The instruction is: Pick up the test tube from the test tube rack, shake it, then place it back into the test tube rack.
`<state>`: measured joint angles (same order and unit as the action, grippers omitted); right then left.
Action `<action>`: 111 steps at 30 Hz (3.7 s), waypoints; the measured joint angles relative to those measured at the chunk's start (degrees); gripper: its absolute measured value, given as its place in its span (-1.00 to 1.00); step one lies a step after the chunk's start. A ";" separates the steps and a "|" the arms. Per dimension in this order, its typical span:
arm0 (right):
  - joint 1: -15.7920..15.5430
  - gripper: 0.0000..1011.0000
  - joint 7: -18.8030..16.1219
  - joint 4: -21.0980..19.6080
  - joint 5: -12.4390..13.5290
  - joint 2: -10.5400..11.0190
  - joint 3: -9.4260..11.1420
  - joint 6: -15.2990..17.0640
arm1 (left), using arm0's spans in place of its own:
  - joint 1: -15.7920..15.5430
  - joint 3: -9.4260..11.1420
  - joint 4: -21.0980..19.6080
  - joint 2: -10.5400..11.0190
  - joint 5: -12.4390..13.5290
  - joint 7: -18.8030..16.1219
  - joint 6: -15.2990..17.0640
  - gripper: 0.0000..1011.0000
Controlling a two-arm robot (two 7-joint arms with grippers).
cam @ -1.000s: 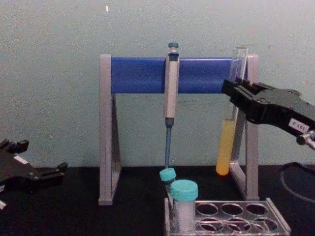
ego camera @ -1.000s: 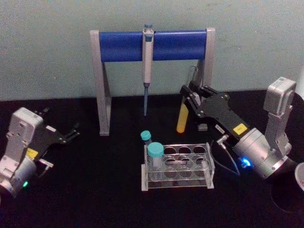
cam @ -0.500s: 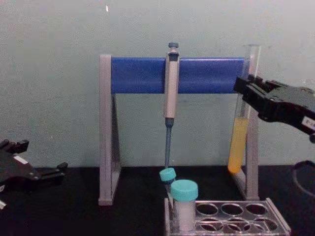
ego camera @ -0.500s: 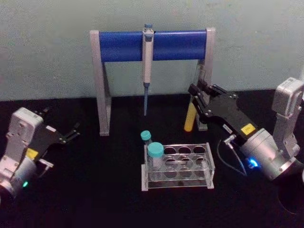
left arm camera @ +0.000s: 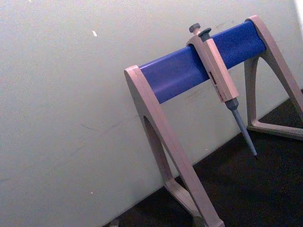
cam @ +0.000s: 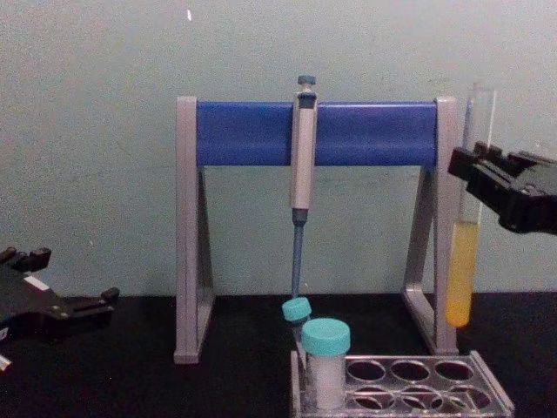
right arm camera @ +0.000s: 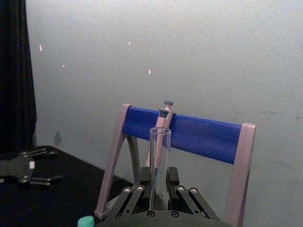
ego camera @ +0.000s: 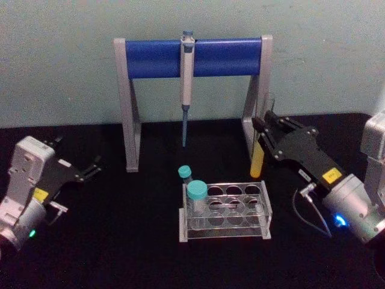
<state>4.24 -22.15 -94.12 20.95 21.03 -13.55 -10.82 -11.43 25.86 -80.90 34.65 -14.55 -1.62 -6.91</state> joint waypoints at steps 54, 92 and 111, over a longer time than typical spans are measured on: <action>4.05 -0.55 -0.78 4.86 -0.51 -2.55 -1.72 -2.37 | 0.00 0.00 0.00 0.00 0.00 0.00 0.00 0.98; 4.87 -0.55 -4.71 4.53 1.46 -2.19 -5.52 -1.35 | 0.00 0.00 0.00 0.00 0.00 0.00 0.00 0.98; 5.45 -0.55 -2.22 6.26 0.79 -2.83 -3.01 -2.44 | 0.00 0.00 0.00 0.00 0.00 0.00 0.00 0.98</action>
<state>9.69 -24.36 -87.86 21.73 18.20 -16.56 -13.25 -11.43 25.86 -80.90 34.65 -14.55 -1.62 -6.91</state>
